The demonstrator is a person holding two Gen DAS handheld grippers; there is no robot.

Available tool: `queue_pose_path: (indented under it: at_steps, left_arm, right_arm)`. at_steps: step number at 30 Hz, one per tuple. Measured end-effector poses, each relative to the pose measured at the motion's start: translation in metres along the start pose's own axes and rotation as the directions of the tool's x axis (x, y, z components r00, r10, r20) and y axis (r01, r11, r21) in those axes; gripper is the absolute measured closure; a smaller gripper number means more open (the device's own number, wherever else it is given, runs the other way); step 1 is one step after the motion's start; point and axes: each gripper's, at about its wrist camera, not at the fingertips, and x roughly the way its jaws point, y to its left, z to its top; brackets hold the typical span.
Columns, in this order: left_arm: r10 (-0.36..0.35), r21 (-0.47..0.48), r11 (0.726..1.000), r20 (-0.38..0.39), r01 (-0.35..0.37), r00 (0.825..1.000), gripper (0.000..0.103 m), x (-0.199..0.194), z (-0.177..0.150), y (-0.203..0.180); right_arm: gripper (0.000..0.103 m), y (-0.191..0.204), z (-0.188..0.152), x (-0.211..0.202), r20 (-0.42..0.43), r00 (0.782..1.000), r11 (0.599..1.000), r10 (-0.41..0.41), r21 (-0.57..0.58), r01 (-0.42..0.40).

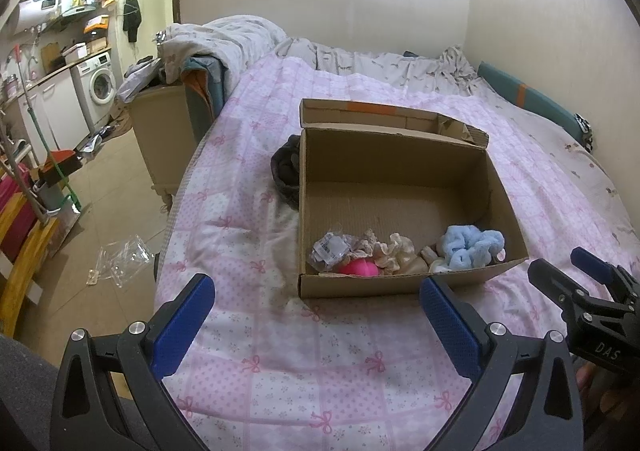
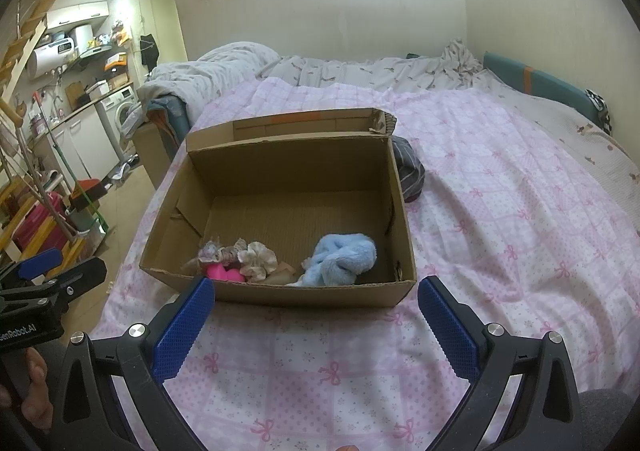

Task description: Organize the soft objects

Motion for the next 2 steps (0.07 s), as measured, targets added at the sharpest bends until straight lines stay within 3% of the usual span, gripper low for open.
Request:
queue_pose_path:
  at_steps: [2]
  left_arm:
    - [-0.004,0.003,1.0,-0.002,0.004,1.0,0.001,0.0003,-0.001,0.0002]
  right_arm:
    - [0.0,-0.0003,0.0003,-0.0003,0.0,1.0,1.0,0.0,0.0,0.0]
